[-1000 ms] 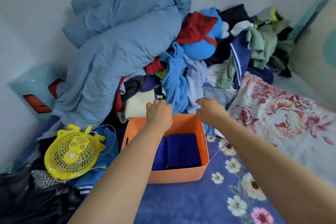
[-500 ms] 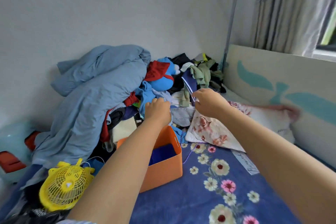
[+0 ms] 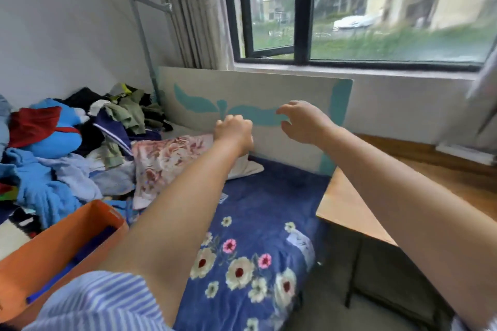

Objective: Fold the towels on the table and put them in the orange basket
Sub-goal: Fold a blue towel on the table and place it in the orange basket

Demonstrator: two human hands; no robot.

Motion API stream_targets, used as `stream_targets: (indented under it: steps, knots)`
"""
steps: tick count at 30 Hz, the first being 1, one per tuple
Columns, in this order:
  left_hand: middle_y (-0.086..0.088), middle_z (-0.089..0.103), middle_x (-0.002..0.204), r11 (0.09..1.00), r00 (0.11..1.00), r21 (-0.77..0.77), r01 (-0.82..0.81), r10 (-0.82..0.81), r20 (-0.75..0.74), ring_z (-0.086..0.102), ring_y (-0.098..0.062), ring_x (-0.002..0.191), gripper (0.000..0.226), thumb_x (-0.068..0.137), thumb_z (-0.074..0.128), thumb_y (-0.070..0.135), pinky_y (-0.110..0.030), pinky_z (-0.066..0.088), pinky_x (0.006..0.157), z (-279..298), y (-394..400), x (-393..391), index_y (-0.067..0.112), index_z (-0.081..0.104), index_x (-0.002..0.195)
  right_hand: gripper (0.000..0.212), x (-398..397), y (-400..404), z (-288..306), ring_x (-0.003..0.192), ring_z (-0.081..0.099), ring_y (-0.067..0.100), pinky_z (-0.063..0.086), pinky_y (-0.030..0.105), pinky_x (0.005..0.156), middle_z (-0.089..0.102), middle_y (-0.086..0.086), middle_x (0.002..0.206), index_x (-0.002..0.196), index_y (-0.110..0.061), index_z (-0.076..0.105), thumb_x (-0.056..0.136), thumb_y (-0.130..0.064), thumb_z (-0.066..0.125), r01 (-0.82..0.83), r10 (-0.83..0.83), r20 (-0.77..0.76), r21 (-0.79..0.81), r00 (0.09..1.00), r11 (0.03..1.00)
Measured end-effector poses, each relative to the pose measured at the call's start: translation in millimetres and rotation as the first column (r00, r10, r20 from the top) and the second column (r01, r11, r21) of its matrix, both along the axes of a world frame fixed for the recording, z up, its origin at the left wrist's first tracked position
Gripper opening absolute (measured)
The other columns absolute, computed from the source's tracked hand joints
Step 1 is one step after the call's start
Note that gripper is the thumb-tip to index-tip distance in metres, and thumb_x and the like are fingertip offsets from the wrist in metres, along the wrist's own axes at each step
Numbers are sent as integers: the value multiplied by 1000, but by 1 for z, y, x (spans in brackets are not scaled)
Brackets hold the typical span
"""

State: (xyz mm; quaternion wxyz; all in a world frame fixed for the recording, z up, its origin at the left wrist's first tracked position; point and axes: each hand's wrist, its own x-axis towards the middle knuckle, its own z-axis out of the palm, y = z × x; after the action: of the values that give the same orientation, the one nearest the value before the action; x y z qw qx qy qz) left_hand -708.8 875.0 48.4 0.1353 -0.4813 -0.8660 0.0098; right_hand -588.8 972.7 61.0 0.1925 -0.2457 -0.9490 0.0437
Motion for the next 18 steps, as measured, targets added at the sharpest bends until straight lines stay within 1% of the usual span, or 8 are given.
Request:
stream_targets:
  steps: [2, 6, 7, 9, 10, 13, 15, 18]
  knots:
    - [-13, 51, 127, 992, 992, 2, 125, -125, 13, 44, -31, 121, 33, 90, 40, 18, -39, 36, 99, 4, 48, 55, 11, 55, 119, 39, 61, 35, 2, 124, 45, 29, 39, 36, 103, 49, 12, 134, 130, -13, 48, 91, -16, 44, 115, -115, 1, 11, 993, 993]
    - [-13, 52, 126, 961, 961, -18, 276, -276, -1, 45, -30, 120, 34, 91, 40, 17, -38, 37, 98, 5, 123, 144, 10, 55, 120, 39, 161, 84, 2, 122, 48, 29, 40, 35, 103, 51, 13, 133, 128, -11, 50, 90, -13, 46, 248, -248, 10, -12, 969, 969]
    - [-13, 52, 126, 945, 945, -6, 326, -326, 5, 46, -31, 119, 33, 91, 40, 17, -38, 38, 97, 5, 149, 177, 10, 56, 119, 40, 199, 101, 0, 122, 48, 27, 40, 35, 103, 51, 13, 133, 128, -11, 50, 89, -13, 46, 296, -296, 16, 3, 955, 955]
    - [-14, 53, 124, 927, 927, -11, 375, -375, 30, 48, -31, 118, 32, 90, 42, 16, -38, 40, 95, 4, 178, 218, 10, 58, 117, 40, 244, 121, -3, 123, 47, 27, 40, 34, 103, 50, 12, 133, 128, -11, 50, 88, -14, 46, 346, -347, 67, 24, 936, 938]
    - [-13, 54, 124, 906, 905, -5, 423, -423, 41, 48, -31, 117, 32, 89, 42, 15, -38, 41, 94, 3, 205, 258, 10, 58, 117, 40, 287, 138, -2, 123, 46, 27, 40, 34, 102, 50, 11, 132, 128, -11, 50, 88, -14, 45, 402, -405, 112, 52, 908, 914]
    - [-11, 55, 123, 863, 861, 11, 504, -504, 74, 50, -30, 116, 31, 88, 45, 15, -37, 43, 90, -5, 253, 333, 12, 59, 116, 37, 369, 169, -6, 120, 47, 28, 42, 35, 99, 52, 11, 128, 125, -10, 52, 90, -14, 42, 474, -484, 154, 98, 862, 875]
    - [-11, 55, 123, 823, 818, 20, 568, -567, 93, 49, -29, 116, 29, 89, 44, 16, -36, 42, 89, -12, 284, 389, 12, 60, 114, 33, 428, 190, -8, 116, 49, 29, 44, 39, 97, 54, 12, 124, 121, -6, 54, 92, -12, 40, 542, -547, 139, 72, 826, 837]
    - [-11, 55, 118, 765, 760, 11, 643, -641, 110, 48, -30, 113, 26, 89, 43, 14, -34, 38, 82, -24, 320, 451, 10, 61, 108, 35, 497, 213, -12, 119, 47, 27, 44, 41, 97, 52, 12, 129, 125, -7, 51, 93, -11, 39, 620, -616, 150, 24, 773, 784]
